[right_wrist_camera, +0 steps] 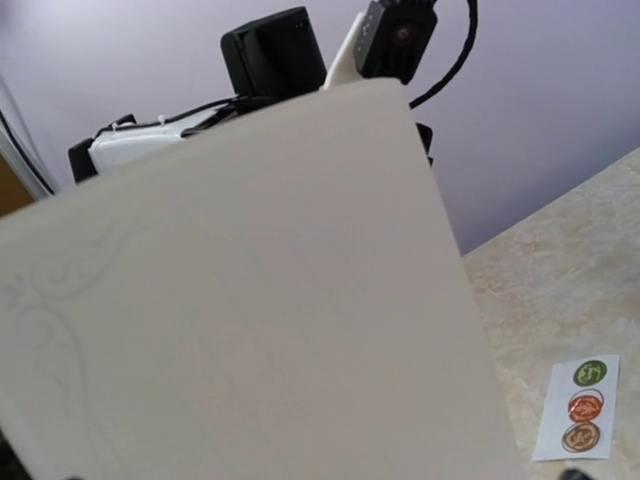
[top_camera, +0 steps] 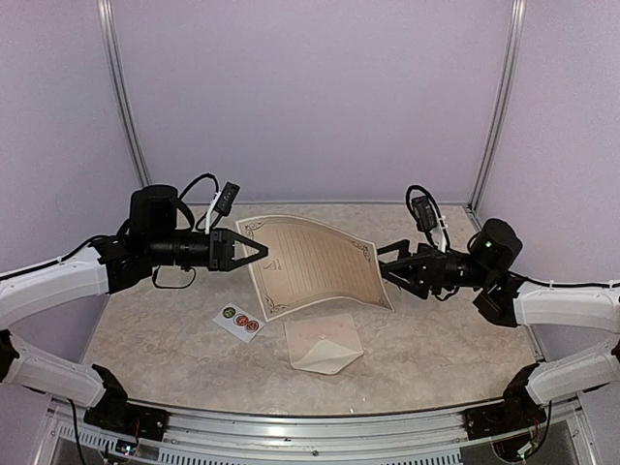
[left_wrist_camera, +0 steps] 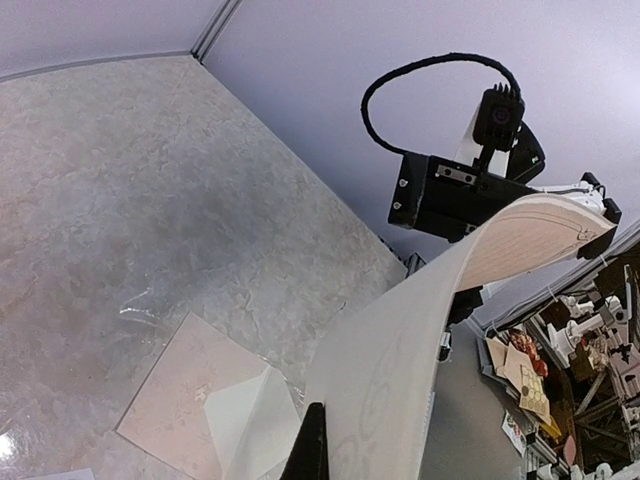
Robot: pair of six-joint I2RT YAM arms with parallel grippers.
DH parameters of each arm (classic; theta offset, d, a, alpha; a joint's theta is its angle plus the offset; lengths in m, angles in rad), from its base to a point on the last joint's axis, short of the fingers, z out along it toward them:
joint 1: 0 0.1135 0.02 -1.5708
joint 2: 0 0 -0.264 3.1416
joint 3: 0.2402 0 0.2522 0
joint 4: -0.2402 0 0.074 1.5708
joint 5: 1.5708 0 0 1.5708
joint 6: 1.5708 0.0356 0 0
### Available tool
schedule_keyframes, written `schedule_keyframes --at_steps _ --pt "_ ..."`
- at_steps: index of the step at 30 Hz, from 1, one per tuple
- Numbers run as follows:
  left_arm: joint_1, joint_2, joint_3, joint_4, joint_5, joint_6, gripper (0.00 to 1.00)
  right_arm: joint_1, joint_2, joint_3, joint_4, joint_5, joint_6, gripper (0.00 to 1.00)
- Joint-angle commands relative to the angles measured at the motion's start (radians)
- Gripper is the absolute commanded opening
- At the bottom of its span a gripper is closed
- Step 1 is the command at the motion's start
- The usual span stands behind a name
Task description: Place the letter into the envelope and seal it
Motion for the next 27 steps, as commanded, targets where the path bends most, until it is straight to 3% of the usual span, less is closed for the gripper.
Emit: schedule_keyframes --at_steps 1,15,17,21,22,27 --pt "0.021 -0.022 -0.016 0.004 -0.001 -0.009 0.00 -0.011 -0.016 -0.015 0.051 -0.024 0.017 1.00" --pt "0.024 -0.028 -0.021 0.022 0.011 -0.020 0.00 -0.011 0.007 -0.008 0.035 -0.041 0.005 0.97" --pt "0.024 -0.028 -0.024 0.027 0.013 -0.021 0.00 -0.009 0.013 0.006 -0.023 -0.010 -0.023 0.82" --pt "0.012 -0.026 -0.019 0.022 -0.023 -0.025 0.00 0.010 -0.013 0.035 -0.159 0.110 -0.112 0.36" --pt "0.006 -0.024 -0.016 0.019 -0.041 -0.027 0.00 0.021 -0.022 0.050 -0.210 0.155 -0.146 0.28" --pt "-0.038 -0.005 -0.004 0.035 -0.124 -0.062 0.00 0.102 -0.044 0.117 -0.385 0.358 -0.279 0.07"
